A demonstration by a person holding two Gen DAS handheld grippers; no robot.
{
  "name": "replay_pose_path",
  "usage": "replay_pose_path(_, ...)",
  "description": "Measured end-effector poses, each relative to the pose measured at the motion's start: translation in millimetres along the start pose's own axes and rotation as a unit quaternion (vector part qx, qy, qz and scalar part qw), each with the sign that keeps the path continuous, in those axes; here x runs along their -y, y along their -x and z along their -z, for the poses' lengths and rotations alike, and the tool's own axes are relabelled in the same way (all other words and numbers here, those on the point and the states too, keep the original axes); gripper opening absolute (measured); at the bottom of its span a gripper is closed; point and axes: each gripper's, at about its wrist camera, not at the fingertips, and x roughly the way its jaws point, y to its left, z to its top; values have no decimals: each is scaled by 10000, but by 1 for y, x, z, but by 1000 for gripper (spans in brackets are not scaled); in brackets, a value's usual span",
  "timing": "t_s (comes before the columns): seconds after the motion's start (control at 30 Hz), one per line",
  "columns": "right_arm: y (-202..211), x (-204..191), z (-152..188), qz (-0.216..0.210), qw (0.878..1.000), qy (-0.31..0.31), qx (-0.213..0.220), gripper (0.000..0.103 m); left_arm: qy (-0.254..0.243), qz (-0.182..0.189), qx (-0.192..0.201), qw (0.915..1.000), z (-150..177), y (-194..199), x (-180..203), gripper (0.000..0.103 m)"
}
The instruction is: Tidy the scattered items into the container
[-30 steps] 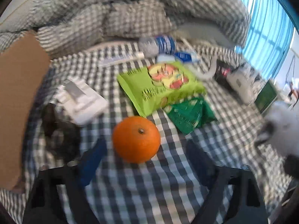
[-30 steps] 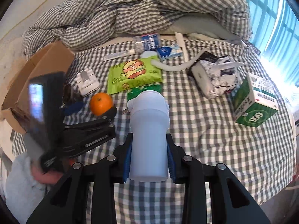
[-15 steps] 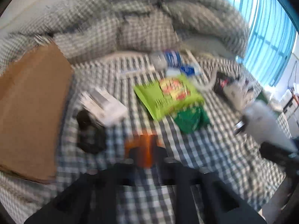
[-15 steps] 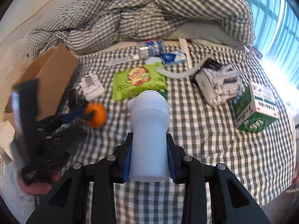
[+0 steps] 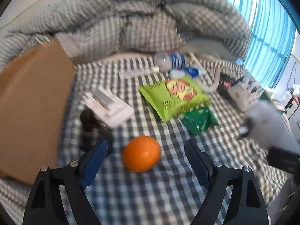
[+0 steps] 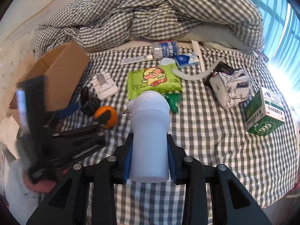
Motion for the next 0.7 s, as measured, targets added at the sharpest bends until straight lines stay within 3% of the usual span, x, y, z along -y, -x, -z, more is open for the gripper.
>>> replay_pose_path(0.07, 3, 5, -1, 51, 10000, -29, 31, 31, -97, -31, -195, 9998, 4, -21, 6, 85)
replay_pose_path(0.13, 5, 10, -2, 87, 9999, -59, 56, 32, -231, -322, -291, 9988, 9, -34, 10, 73)
replay_pose_path(0.17, 6, 13, -2, 101, 9999, -81, 72, 32, -335, -524, -379, 9973, 10, -40, 11, 56)
replay_pose_path(0.27, 6, 16, -3, 120, 9998, -138, 79, 32, -46, -221, -435, 9988, 8, -33, 0, 55)
replay_pose_path(0.33, 5, 15, -3, 107, 9998, -145, 68, 32, -49, -243, -383, 9990, 9, -22, -3, 55)
replay_pose_path(0.4, 4, 11, -3, 90, 9999, -115, 62, 32, -64, -354, -228, 9991, 5, -1, -3, 55)
replay_pose_path(0.53, 9, -6, -8, 20, 9999, 76, 128, 31, 107, -227, 180, 9995, -11, 51, -14, 55)
replay_pose_path(0.7, 22, -39, -27, -246, 9984, 360, 362, 31, 204, -460, 793, 9956, -43, 129, -41, 55)
